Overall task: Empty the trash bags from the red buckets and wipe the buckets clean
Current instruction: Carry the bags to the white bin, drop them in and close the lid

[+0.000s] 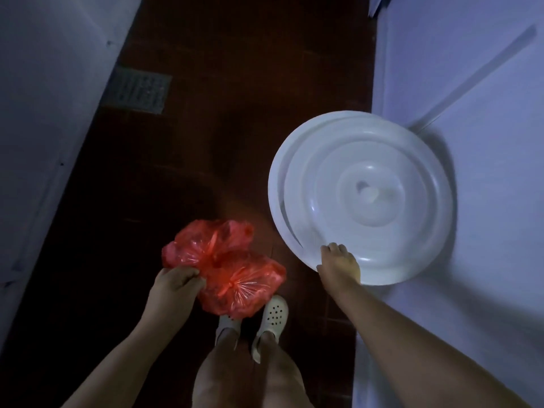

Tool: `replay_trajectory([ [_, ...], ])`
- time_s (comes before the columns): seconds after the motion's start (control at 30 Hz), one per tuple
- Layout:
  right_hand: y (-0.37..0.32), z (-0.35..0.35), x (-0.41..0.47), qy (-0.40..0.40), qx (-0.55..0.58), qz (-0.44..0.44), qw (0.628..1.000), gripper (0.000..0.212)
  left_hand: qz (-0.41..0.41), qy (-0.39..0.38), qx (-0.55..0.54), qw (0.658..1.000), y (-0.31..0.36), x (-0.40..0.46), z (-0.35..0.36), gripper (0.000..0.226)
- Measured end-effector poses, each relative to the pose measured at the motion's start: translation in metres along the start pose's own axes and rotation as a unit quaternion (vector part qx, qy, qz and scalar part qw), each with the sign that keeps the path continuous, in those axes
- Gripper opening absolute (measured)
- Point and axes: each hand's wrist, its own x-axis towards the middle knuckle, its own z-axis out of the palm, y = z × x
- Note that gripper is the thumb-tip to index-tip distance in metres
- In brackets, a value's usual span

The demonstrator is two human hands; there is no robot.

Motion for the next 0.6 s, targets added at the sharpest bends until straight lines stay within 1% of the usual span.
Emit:
replay_trajectory([
  [0.13, -0.007, 0.032, 0.019, 0.009, -0.015, 0.051, 0.999, 0.052, 0.016, -0.011, 0.04, 0.999, -0.006, 0.03, 0.014, 0.037],
  [0.2, -0.011, 0.038, 0.02, 0.04, -0.023, 0.076, 0.996, 0.057, 0.021, -0.02, 0.056, 0.998, -0.01, 0.04, 0.017, 0.04],
  [0.27, -0.015, 0.039, 0.018, 0.082, -0.023, 0.071, 0.994, 0.06, 0.013, -0.025, 0.063, 0.998, -0.016, 0.047, 0.017, 0.04],
  [0.33, -0.015, 0.04, 0.017, 0.132, -0.016, 0.053, 0.99, 0.059, 0.002, -0.031, 0.061, 0.998, -0.021, 0.053, 0.013, 0.04],
  [0.43, -0.015, 0.037, 0.015, 0.158, -0.016, 0.023, 0.987, 0.05, -0.006, -0.041, 0.059, 0.997, -0.024, 0.057, 0.003, 0.035],
  [0.53, -0.016, 0.027, 0.008, 0.174, 0.005, 0.015, 0.985, 0.04, 0.002, -0.018, 0.073, 0.997, -0.019, 0.056, -0.01, 0.022],
  [0.6, -0.015, 0.014, -0.002, 0.19, 0.018, -0.005, 0.982, 0.039, 0.008, 0.007, 0.063, 0.998, -0.013, 0.051, -0.021, 0.021],
])
